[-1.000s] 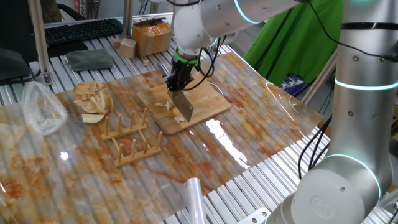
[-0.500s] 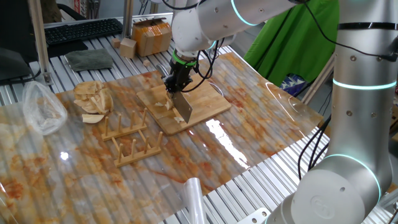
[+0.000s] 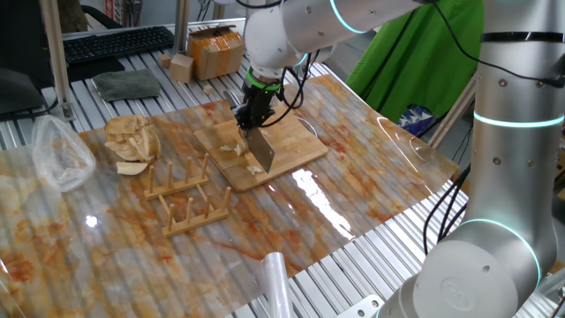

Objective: Slice the lotus root

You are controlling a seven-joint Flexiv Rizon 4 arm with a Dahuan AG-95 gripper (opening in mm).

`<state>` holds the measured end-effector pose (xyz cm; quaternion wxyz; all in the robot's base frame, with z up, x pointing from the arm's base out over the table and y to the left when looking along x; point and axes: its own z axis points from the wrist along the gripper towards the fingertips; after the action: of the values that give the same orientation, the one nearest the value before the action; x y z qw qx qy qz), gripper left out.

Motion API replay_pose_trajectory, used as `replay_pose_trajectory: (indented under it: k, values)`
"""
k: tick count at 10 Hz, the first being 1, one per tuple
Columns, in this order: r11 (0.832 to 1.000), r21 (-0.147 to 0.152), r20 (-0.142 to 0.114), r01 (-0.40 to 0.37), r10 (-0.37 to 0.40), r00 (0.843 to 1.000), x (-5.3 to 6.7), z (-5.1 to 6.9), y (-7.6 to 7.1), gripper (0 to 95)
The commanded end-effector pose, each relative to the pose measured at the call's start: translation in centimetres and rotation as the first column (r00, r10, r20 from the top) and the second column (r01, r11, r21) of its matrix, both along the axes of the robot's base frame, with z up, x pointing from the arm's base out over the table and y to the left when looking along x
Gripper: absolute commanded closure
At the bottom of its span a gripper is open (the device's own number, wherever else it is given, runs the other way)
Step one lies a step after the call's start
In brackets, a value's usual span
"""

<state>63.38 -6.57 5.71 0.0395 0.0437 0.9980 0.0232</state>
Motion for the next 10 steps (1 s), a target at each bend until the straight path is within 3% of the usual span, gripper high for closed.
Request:
replay_pose_trajectory:
  k: [1,5,8,10]
  values:
    - [1.0,0.003,-0.001,0.001,-0.001,1.0,0.2,-0.1,0.0,95.0]
    - [1.0,0.007,0.039,0.016,-0.016,0.999,0.4,-1.8,0.8,95.0]
    - [1.0,0.011,0.039,0.02,-0.02,0.999,0.6,-1.9,0.8,95.0]
    - [1.0,0.004,0.025,0.016,-0.016,1.0,0.4,-1.6,0.7,95.0]
